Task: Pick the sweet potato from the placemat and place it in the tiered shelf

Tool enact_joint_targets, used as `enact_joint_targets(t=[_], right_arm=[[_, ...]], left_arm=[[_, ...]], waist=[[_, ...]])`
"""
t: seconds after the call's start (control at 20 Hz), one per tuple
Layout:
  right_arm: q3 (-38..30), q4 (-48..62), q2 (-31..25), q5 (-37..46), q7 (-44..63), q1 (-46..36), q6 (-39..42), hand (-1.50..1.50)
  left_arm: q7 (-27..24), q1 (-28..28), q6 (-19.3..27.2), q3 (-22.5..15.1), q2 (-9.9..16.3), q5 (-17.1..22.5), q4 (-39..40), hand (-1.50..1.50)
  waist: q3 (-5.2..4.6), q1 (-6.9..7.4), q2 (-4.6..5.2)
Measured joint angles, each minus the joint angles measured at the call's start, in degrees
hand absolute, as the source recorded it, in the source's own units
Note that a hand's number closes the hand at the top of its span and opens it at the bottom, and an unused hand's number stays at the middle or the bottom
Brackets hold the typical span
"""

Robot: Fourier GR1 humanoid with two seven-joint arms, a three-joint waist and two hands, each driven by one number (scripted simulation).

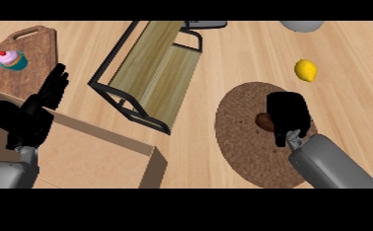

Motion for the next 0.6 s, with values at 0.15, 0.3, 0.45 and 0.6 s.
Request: enact_joint_targets(t=[0.15,0.3,0.45,0.6], right_arm=[[0.28,-1.56,0.15,1.57,0.5,0.15,-1.35,1.5],[0.04,-2.86,-0.64,-0.84,-6.68,-2.39,-1.1,1.5],[0.89,-4.33,-0.98,-5.42,-18.16,-5.22,0.28,1.5],[-0.47,-5.24,-2.7,-10.87,-29.91,-8.29,1.84,1.5]], left_arm=[[0.4,0.33,0.0,0.25,0.06,-0.13,-0.12,0.0],[0.54,-0.03,0.05,0.11,-0.06,-0.26,-0.37,0.0],[1.28,-1.12,-0.9,0.03,-0.28,0.16,-0.88,0.0],[2.03,-1.59,-1.35,0.08,-0.51,0.27,-1.31,0.0]], waist=[[0.04,-0.36,-0.13],[0.08,0.09,0.25],[0.01,1.31,1.19],[-0.02,1.87,1.58]])
